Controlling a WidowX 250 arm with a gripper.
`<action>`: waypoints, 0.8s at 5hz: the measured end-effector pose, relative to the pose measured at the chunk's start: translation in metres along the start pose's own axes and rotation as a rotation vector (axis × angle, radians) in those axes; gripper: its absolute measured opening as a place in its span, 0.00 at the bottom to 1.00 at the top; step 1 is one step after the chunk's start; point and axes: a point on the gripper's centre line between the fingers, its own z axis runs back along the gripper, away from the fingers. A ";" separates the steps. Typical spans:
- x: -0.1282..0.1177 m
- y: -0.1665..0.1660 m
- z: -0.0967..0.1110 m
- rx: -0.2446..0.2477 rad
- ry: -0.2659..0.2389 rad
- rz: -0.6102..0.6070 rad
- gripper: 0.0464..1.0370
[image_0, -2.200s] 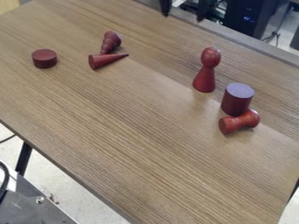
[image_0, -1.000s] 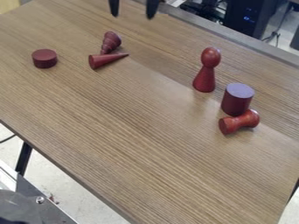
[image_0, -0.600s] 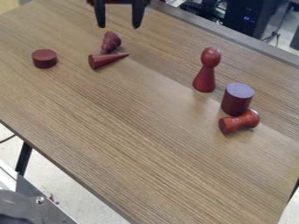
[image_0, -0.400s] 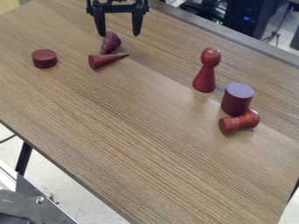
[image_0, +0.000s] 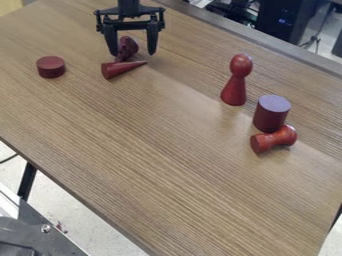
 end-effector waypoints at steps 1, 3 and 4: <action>0.003 0.001 0.001 0.014 0.002 0.007 0.96; 0.010 0.007 -0.003 0.022 0.003 0.014 0.96; 0.013 0.013 -0.004 0.010 0.000 0.032 0.93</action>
